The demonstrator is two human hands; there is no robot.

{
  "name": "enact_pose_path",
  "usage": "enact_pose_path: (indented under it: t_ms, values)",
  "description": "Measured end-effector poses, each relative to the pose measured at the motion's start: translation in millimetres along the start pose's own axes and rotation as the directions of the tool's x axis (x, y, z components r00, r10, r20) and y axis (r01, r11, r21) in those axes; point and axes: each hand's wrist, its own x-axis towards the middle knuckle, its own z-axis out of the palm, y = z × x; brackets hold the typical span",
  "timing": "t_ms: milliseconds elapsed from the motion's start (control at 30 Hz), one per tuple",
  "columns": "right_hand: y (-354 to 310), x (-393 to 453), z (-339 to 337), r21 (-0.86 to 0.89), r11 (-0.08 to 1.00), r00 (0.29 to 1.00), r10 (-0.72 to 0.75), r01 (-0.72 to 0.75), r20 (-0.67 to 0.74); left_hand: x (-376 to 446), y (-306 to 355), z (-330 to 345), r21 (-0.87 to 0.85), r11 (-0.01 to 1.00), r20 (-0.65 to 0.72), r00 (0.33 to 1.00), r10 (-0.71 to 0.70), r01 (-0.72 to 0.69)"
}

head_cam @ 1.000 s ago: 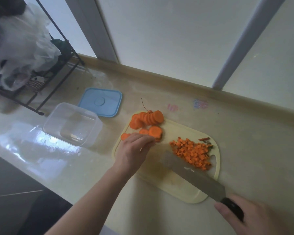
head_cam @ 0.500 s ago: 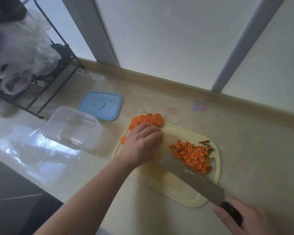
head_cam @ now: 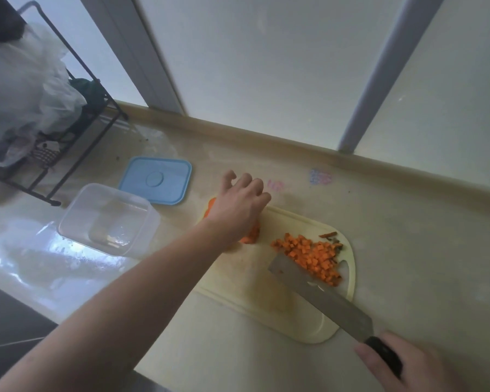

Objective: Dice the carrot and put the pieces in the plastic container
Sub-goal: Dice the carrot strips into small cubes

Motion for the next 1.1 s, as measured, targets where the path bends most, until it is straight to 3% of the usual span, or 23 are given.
enact_pose_path:
  t_ms: [133,233,300,367,467,500,600,767,833,967,1100]
  values:
    - [-4.6,-2.5,0.8,0.056,0.998,1.0,-0.016,0.016,-0.007,-3.4,3.6,-9.3,-0.268,0.961,-0.238,0.971,0.007,-0.072]
    - [-6.9,-3.6,2.3,0.095,0.993,0.996,0.072,-0.076,0.054,-22.2,17.5,-26.7,-0.518,0.854,-0.352,0.898,-0.265,0.049]
    - [-3.3,-6.1,10.9,0.135,0.98,0.989,0.141,-0.146,0.051,-46.6,32.2,-35.5,-0.681,0.713,-0.312,0.814,-0.49,0.168]
    - [-1.4,-10.9,21.0,0.212,0.958,0.981,0.182,-0.192,0.066,-77.7,50.9,-34.0,-0.778,0.578,-0.212,0.762,-0.612,0.248]
    - [-0.6,-13.4,35.6,0.301,0.929,0.976,0.197,-0.217,0.096,-118.1,78.0,-18.4,-0.856,0.356,0.035,0.731,-0.681,0.374]
    - [-2.6,-12.8,37.6,0.32,0.918,0.968,0.192,-0.235,0.159,-126.4,86.4,-12.0,-0.855,0.347,0.071,0.749,-0.659,0.386]
    - [-9.1,-8.6,50.3,0.381,0.866,0.933,0.225,-0.324,0.281,-137.9,103.5,2.4,-0.785,0.505,0.018,0.827,-0.562,0.36]
    - [-19.5,-3.5,46.8,0.397,0.825,0.893,0.258,-0.402,0.37,-145.3,109.9,9.0,-0.692,0.639,-0.013,0.879,-0.477,0.337]
    - [-23.2,-2.5,40.2,0.351,0.867,0.905,0.224,-0.354,0.361,-148.6,111.1,11.7,-0.666,0.696,-0.067,0.908,-0.413,0.268]
    - [-31.0,-2.1,38.7,0.141,0.98,0.949,0.093,-0.141,0.3,-149.9,113.2,13.7,-0.657,0.722,-0.151,0.9,-0.408,0.217]
    - [-38.1,-6.9,45.1,0.076,0.995,0.95,0.045,-0.071,0.308,-151.1,113.4,13.9,-0.662,0.74,-0.205,0.922,-0.329,0.117]
